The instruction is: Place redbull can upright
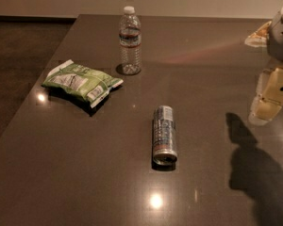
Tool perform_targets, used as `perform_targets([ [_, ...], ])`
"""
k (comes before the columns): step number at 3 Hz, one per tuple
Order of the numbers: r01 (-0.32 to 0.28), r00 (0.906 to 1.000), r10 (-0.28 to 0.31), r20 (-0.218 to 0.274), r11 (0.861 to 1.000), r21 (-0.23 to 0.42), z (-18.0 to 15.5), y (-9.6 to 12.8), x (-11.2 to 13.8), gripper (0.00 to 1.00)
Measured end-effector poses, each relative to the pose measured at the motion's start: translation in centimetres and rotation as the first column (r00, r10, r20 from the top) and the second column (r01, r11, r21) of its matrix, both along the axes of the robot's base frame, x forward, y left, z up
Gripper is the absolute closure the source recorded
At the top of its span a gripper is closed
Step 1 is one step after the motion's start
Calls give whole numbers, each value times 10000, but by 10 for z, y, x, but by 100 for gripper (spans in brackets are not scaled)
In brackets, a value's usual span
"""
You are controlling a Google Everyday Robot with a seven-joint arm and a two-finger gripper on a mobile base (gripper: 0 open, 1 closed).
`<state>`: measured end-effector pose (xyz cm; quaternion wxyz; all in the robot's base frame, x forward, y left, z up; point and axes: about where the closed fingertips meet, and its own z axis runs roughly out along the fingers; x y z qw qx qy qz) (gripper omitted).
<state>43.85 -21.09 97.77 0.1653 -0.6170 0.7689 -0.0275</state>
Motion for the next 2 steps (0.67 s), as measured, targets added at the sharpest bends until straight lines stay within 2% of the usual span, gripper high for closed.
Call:
perform_targets([
  [1,-2621,9649,2604,334,9629,646,5,40,-8,0],
  [2,-5271,8489,5231,759,8485,469,0,80,-18,0],
])
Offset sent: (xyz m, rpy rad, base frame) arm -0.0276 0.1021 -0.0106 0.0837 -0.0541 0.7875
